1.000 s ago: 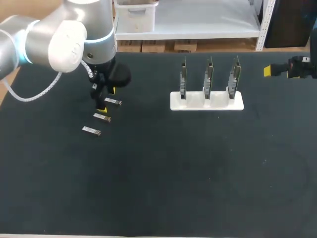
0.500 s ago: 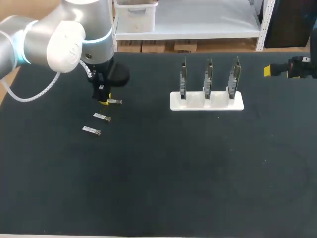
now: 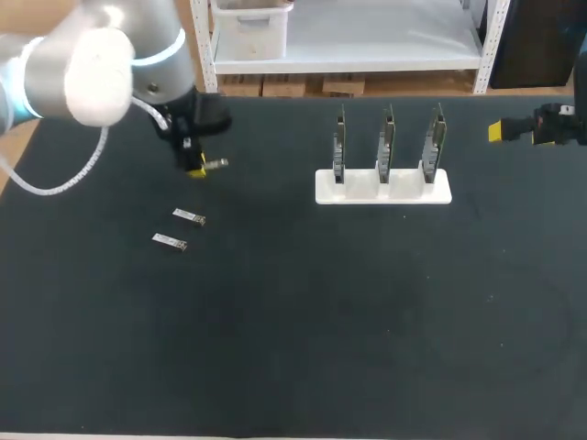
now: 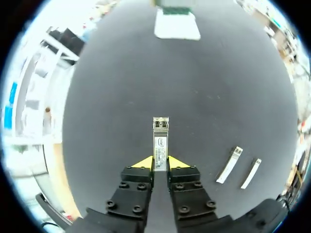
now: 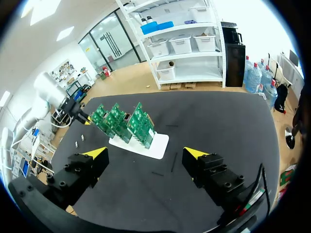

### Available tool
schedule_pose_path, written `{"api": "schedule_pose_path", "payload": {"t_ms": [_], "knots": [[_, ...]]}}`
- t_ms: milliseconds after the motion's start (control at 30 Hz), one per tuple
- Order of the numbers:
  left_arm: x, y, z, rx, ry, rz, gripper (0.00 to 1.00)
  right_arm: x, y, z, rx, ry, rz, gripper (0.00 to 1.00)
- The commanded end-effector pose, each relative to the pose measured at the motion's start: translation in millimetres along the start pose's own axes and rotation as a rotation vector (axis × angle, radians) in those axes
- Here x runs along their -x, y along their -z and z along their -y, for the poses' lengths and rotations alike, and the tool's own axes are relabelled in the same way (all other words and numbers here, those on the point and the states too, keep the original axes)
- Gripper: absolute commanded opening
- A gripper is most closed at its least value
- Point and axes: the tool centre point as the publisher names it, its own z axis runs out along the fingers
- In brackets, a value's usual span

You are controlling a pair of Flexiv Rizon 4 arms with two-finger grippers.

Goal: Pick up the optical module with the left hand, and insert it into the network port with the right hand.

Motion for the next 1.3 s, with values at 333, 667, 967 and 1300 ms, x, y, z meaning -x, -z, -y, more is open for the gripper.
{"api": "schedule_pose_path", "payload": {"t_ms": [333,667,967,1300], "knots": [[-8.8,109.4,-51.0,0.218,0.722,0.608,0.00,0.0,0.0,0.0,0.000,0.000,0.000,1.00],[17.6,187.9,-50.2,0.319,0.832,0.962,0.00,0.0,0.0,0.0,0.000,0.000,0.000,1.00],[58.8,223.3,-41.3,0.328,0.717,1.057,0.00,0.0,0.0,0.0,0.000,0.000,0.000,1.00],[102.7,249.8,-33.1,0.296,0.554,1.135,0.00,0.0,0.0,0.0,0.000,0.000,0.000,1.00]]}}
